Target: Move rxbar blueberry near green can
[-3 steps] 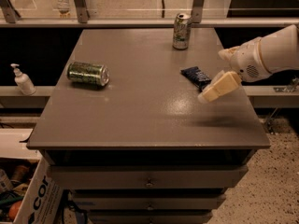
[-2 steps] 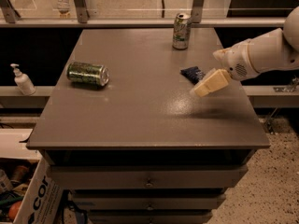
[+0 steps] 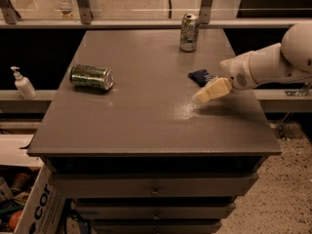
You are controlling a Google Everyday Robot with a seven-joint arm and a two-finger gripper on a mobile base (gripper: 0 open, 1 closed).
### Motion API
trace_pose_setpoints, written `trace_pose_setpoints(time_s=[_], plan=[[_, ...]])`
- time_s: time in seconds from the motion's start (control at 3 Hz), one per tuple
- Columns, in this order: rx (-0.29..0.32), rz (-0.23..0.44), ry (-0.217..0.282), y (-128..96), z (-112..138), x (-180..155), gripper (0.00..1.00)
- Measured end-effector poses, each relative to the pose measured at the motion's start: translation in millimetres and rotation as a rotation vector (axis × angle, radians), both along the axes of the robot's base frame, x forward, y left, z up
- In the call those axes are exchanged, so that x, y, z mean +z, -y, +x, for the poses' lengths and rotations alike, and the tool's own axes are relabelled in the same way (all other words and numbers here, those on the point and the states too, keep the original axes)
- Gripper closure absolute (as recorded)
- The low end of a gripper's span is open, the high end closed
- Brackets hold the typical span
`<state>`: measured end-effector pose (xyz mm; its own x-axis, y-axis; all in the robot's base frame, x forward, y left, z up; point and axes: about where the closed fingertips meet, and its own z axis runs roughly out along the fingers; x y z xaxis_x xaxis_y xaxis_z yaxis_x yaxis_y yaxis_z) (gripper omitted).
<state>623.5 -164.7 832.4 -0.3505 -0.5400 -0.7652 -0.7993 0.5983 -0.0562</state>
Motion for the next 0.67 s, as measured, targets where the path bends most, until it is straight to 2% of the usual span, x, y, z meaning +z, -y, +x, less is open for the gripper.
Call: trace_pose_setpoints(time_s=[0.33,0.67], plan=[[-0.019,0.016,0.013,3.8,4.5,-13.0,0.00],[-0.030,0.040,0.028,6.4,6.5,-19.4,0.16]])
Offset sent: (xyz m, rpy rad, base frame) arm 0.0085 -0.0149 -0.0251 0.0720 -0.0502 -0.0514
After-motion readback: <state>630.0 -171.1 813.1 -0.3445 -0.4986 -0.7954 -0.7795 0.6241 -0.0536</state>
